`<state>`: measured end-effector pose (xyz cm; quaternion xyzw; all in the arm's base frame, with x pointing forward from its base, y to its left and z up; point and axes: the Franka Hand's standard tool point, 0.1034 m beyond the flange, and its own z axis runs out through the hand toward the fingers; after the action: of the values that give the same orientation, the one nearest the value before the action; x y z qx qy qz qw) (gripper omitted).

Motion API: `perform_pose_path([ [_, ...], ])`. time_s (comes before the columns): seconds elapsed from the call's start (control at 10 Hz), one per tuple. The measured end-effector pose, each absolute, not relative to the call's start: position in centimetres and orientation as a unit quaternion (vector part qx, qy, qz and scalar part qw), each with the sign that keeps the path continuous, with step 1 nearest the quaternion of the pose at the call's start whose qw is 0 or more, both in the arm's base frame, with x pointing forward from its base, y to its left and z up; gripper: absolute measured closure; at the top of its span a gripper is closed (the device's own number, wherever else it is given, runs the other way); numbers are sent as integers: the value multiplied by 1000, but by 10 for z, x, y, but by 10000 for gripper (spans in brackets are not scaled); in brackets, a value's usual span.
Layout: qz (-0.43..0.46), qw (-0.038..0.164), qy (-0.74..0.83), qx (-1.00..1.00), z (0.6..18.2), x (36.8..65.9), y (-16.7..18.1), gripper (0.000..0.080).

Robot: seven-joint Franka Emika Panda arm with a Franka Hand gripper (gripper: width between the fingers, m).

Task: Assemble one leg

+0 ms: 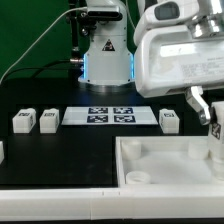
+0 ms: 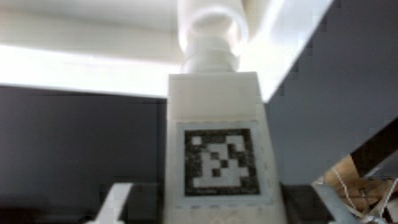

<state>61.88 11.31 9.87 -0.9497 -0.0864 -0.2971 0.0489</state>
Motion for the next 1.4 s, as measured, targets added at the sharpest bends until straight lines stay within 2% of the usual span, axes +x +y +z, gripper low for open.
perform_pose_path([
  [1.1, -301, 51, -87, -948, 93, 621, 118, 506],
  [1.4, -296, 50, -84, -950, 86, 621, 116, 506],
])
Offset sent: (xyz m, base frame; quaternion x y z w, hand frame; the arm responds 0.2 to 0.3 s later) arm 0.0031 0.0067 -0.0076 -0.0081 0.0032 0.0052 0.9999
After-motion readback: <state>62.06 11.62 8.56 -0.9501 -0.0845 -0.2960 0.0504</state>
